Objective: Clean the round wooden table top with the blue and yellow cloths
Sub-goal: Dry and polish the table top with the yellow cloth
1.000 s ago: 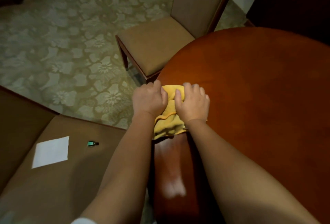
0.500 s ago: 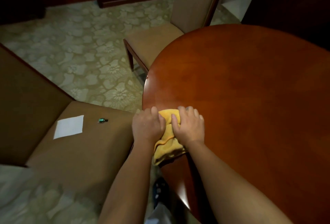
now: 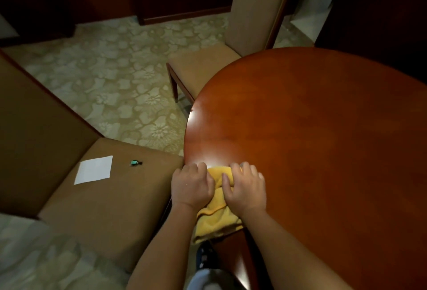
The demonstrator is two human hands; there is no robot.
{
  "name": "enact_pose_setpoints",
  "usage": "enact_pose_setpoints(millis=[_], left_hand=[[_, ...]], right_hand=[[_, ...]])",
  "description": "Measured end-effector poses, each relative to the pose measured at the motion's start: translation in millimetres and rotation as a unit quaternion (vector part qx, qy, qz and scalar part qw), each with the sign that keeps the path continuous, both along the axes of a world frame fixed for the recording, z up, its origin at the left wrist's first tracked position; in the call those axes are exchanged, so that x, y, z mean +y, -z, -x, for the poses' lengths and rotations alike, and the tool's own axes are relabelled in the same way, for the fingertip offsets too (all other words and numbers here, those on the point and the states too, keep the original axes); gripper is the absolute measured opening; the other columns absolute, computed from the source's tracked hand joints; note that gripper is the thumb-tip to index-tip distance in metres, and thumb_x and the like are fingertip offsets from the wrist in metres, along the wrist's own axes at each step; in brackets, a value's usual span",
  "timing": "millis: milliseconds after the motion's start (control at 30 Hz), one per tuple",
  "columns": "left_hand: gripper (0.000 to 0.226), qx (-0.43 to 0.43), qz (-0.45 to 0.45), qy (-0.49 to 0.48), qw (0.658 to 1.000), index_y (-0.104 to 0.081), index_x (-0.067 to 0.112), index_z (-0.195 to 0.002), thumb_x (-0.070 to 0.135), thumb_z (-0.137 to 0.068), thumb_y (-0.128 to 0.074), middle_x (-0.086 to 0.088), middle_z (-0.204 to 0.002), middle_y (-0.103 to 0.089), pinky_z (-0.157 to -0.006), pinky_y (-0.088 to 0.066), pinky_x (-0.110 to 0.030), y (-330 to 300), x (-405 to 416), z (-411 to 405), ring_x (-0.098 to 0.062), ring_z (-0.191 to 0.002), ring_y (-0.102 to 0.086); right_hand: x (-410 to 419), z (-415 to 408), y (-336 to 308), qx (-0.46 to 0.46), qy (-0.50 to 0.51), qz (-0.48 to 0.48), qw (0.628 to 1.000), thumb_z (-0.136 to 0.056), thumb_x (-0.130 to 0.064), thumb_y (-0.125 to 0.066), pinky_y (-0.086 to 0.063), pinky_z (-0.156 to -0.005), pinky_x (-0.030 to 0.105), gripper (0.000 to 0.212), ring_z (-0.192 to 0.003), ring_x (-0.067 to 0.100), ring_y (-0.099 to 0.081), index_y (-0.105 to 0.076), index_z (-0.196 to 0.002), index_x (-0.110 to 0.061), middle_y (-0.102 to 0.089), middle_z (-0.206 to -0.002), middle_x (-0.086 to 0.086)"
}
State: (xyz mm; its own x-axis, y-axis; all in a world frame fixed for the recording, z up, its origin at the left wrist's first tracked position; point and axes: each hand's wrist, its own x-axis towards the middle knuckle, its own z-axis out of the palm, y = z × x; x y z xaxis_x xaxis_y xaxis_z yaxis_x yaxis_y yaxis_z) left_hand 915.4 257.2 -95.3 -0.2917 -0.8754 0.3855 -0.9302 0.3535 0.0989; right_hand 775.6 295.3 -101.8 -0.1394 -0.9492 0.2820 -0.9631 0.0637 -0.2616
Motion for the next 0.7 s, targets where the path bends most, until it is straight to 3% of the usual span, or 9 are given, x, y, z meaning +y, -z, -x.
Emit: enact_pose_setpoints(millis=[267, 500, 700], left_hand=[[0.025, 0.000, 0.034, -0.007, 0.999, -0.050, 0.010, -0.059, 0.026, -0.074, -0.040, -0.010, -0.050, -0.050, -0.041, -0.033, -0.028, 4.9, -103.0, 15.4, -0.028, -0.040, -0.048], [0.027, 0.020, 0.073, -0.021, 0.997, -0.053, 0.008, -0.058, 0.024, -0.076, -0.041, -0.013, -0.047, -0.051, -0.040, -0.029, -0.024, 10.6, -236.1, 39.5, -0.029, -0.035, -0.048], [0.026, 0.032, 0.080, 0.028, 0.996, -0.052, 0.009, -0.057, 0.025, -0.074, -0.041, -0.013, -0.047, -0.052, -0.041, -0.026, -0.024, 11.4, -345.8, 65.6, -0.029, -0.036, -0.048]], right_hand=[[-98.0, 10.5, 2.1, -0.013, 0.033, 0.018, 0.999, -0.085, -0.043, -0.040, -0.039, -0.060, 0.037, 0.034, -0.072, 0.030, -0.052, -0.058, -0.086, -0.015, -0.054, -0.078, 0.007], [-235.6, 30.8, 6.6, -0.001, 0.046, 0.051, 0.998, -0.087, -0.042, -0.037, -0.039, -0.059, 0.038, 0.035, -0.072, 0.032, -0.054, -0.057, -0.085, -0.013, -0.055, -0.077, 0.009], [-329.6, 48.8, 6.5, -0.007, 0.111, 0.048, 0.993, -0.086, -0.043, -0.033, -0.041, -0.062, 0.039, 0.040, -0.076, 0.033, -0.056, -0.060, -0.089, -0.014, -0.059, -0.081, 0.010]])
